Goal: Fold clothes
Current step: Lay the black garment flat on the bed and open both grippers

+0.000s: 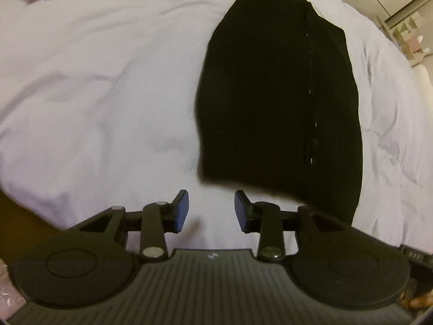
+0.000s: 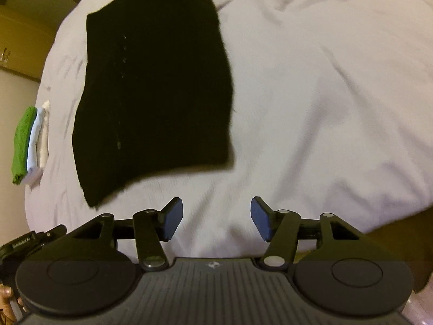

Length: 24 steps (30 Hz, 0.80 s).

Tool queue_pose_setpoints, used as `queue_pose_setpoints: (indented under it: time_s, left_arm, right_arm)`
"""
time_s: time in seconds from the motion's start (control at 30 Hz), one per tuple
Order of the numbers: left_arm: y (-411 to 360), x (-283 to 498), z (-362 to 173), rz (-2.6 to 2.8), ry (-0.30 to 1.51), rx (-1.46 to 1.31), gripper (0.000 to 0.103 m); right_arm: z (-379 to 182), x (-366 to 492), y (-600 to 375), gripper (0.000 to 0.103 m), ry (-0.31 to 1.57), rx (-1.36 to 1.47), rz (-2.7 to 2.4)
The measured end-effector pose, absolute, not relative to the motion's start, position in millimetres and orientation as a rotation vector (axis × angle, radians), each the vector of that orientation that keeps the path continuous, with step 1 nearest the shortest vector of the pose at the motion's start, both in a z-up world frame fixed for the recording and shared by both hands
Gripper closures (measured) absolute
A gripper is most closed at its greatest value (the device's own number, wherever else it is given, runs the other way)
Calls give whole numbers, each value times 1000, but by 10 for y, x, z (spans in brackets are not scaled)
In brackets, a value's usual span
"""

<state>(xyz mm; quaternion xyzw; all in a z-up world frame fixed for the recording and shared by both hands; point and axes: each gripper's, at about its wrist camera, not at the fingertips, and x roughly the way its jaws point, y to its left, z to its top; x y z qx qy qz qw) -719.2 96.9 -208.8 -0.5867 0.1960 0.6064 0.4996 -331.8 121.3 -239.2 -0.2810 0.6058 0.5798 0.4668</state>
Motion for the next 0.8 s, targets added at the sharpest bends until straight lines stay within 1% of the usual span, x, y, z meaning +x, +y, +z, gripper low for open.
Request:
queue_pose_setpoints:
  time_s: [0.07,0.2,0.27,0.33,0.4,0.43,0.47,0.5,0.53,0.57,0.6,0.63,0.67,0.8]
  left_arm:
    - [1119,-7246,-2198,1449,452,-1432,70]
    - [1331,-7385,-2495,1412,395,-1514,69]
    - [1413,-7455,-2642,1390,361,-1558,63]
    - [1422,-7529,-2766,1352,254,-1638,62]
    - [1441,-7553,-2867,1329,184,-1695,61]
    - [1451,-7564,-2917,1318,149,-1722,61]
    - [1474,-7549,-2964,1313,157,-1725,63]
    - [1491,-7519,-2949,1312,181,-1705,66]
    - [1508,-7487,-2924,1311,206,-1681,77]
    - [1525,-7455,-2899,1309,231,-1657,96]
    - [1541,-7422,-2874,1308,256,-1633,95]
    - [1527,-7377,-2783,1313,287,-1576,96]
    - [1508,-7330,-2681,1318,320,-1514,96]
    - [1281,-7241,-2315,1332,329,-1383,96]
  right_arm:
    - [-2506,-3381,1345,41,1485,-657,1431]
    - [-2692,-3388,1580,41,1469,-602,1391]
    - [-2799,-3358,1663,41,1478,-572,1367]
    - [-2916,-3321,1709,41,1516,-523,1355]
    - [-3040,-3289,1745,41,1574,-440,1346]
    - [-3104,-3278,1759,41,1609,-390,1330]
    - [-3176,-3277,1775,37,1641,-354,1305]
    - [-3241,-3285,1791,36,1658,-334,1280]
    - [-3292,-3297,1807,35,1662,-321,1261]
    - [-3320,-3313,1822,46,1660,-322,1248]
    - [-3309,-3334,1839,55,1649,-344,1245]
    - [-3289,-3353,1858,76,1642,-371,1252]
    - [-3248,-3362,1876,87,1641,-396,1272]
    - [-2923,-3280,1832,93,1621,-419,1327]
